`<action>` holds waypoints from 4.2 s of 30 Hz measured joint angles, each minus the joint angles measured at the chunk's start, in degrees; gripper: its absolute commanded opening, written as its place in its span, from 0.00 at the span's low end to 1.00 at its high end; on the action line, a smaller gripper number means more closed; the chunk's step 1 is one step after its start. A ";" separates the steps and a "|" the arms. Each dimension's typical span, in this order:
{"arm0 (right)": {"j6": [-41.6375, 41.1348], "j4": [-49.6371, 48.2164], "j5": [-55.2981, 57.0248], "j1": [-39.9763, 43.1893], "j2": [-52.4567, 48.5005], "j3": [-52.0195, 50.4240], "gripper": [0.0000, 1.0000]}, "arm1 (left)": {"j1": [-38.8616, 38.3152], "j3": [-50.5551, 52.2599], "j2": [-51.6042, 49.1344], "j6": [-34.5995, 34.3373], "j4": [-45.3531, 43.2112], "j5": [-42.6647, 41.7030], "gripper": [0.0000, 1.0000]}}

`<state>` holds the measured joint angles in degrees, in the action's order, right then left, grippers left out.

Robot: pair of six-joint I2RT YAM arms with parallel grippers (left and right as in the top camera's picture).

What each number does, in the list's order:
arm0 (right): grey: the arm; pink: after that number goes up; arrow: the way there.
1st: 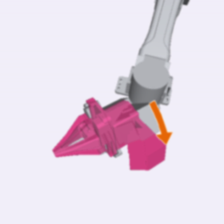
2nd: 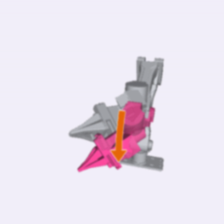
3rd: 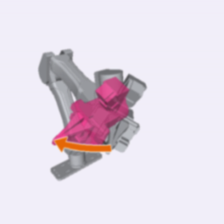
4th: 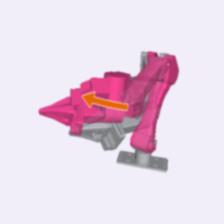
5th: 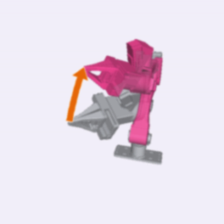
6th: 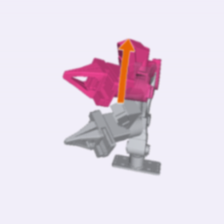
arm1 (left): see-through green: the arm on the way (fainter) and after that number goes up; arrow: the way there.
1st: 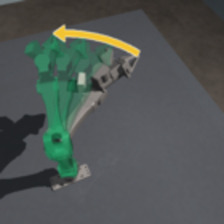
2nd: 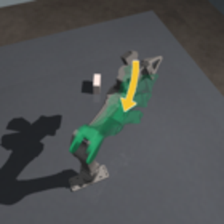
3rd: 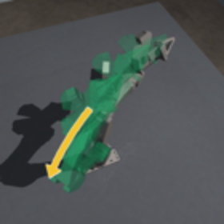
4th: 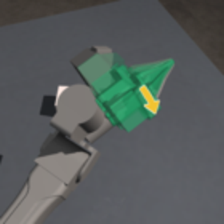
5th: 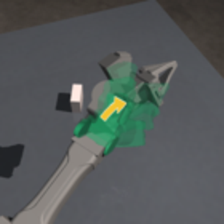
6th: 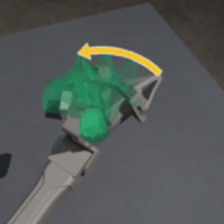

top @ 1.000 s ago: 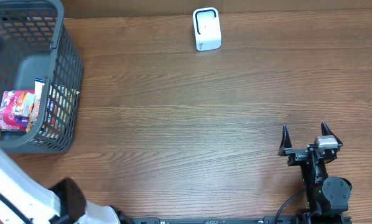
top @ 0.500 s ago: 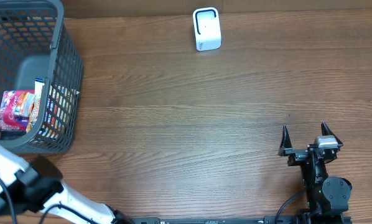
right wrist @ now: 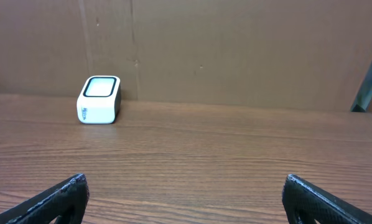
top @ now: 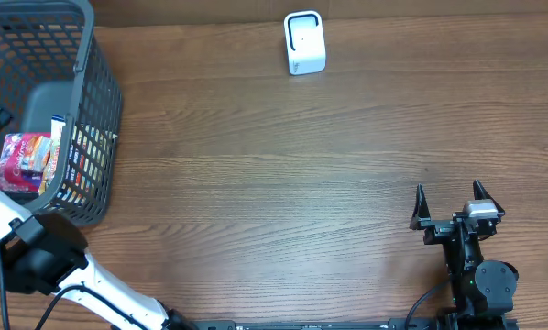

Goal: Scan the item barcode
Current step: 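Reach the left gripper into the grey basket toward the snack bags, then grasp the yellow snack bag with the left gripper and lift it out, then carry the yellow snack bag forward and drop it near the scanner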

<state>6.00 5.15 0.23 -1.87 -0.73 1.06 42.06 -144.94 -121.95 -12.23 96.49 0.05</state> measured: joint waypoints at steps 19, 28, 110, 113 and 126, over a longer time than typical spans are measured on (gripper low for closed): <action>0.02 0.00 0.02 0.02 0.00 0.00 1.00 | -4.35 26.08 -0.11 7.08 -16.31 1.05 0.98; 0.00 0.04 0.00 0.00 0.00 0.00 1.00 | -4.48 39.36 -0.11 9.31 -24.06 1.14 0.82; 0.00 0.04 0.00 0.00 0.00 0.00 1.00 | -75.73 35.30 -0.85 -2.34 -38.21 -6.80 0.58; 0.02 0.02 0.00 0.02 0.00 0.00 1.00 | -75.71 35.28 -0.85 -1.73 -40.57 -6.60 0.80; 0.00 0.02 0.02 0.02 0.00 0.00 1.00 | -72.65 2.95 -1.07 2.93 -22.95 0.04 0.89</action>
<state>6.00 5.17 0.25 -1.85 -0.73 1.06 -30.59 -141.99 -123.02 -9.30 73.54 0.10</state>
